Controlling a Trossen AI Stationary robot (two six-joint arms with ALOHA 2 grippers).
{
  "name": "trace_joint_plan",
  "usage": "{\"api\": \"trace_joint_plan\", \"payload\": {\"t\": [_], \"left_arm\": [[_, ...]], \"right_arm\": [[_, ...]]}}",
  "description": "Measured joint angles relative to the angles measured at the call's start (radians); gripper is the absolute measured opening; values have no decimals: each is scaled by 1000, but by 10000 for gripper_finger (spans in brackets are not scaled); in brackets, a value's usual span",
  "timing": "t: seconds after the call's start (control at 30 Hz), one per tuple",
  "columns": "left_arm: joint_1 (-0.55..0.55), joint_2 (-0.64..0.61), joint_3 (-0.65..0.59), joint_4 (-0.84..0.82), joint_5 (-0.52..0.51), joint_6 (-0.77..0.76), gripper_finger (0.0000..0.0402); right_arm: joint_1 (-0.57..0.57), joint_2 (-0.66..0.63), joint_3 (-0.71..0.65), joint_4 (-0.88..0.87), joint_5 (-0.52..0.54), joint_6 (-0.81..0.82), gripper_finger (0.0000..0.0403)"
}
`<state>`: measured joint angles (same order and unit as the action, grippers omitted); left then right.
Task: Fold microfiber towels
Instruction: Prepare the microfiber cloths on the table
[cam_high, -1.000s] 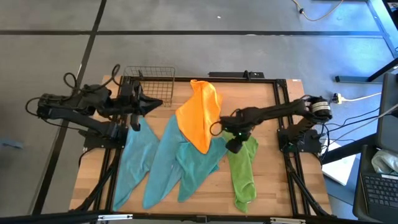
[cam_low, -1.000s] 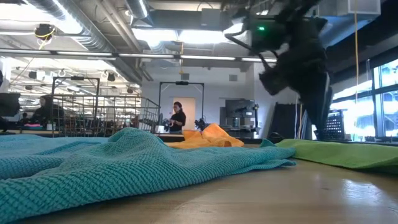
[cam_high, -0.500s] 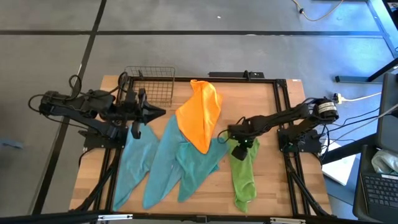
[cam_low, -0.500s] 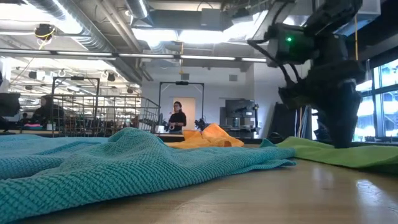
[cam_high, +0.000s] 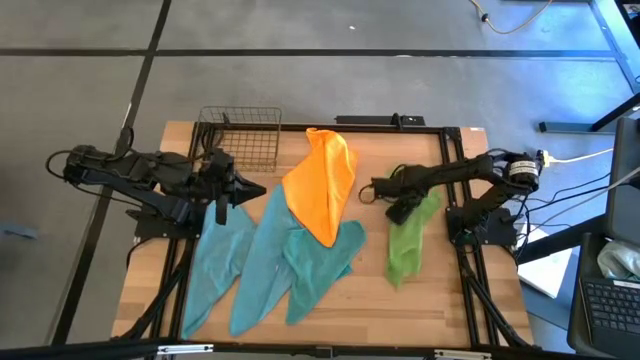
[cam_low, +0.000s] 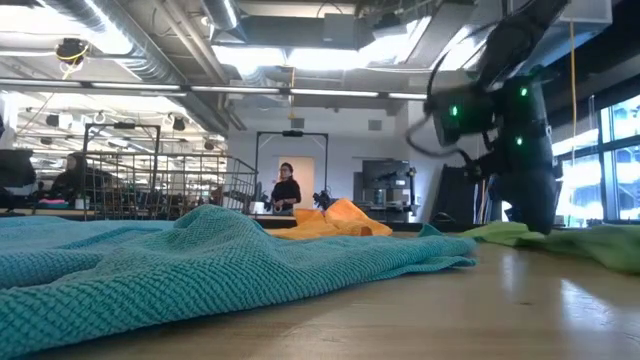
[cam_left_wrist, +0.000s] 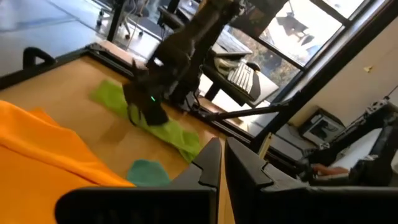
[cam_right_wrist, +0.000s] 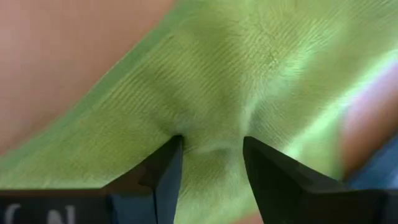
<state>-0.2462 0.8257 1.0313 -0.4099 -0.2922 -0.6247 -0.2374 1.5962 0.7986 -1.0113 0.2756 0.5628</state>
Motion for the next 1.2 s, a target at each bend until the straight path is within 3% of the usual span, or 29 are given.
{"api": "trace_joint_plan", "payload": {"t": [0.1, 0.2, 0.37, 0.47, 0.57, 0.7, 0.9, 1.1, 1.2], "left_arm": [[0, 0, 0, -2, 14, -2, 14], [0, 0, 0, -1, 15, -2, 14], [0, 0, 0, -1, 15, -2, 14], [0, 0, 0, -1, 16, 14, 14], [1, -1, 0, -1, 16, 46, 14], [1, -1, 0, -4, 16, 71, 14], [1, -1, 0, -40, 7, 91, 14], [1, -9, 0, -94, 26, 122, 14], [-1, -11, 0, -97, 46, 103, 14]], "right_arm": [[-52, -6, 89, -139, 101, 6, 175], [-76, -39, 193, -197, 54, -23, 180], [-48, -150, 310, 138, -249, -126, 181], [-5, -167, 320, 409, -344, -176, 181], [62, -104, 319, 505, -360, -286, 181], [130, 36, 345, 502, -417, -334, 181], [225, 202, 419, 536, -432, -529, 195], [279, 318, 440, 576, -385, -671, 224], [277, 343, 458, 542, -346, -646, 238]]}}
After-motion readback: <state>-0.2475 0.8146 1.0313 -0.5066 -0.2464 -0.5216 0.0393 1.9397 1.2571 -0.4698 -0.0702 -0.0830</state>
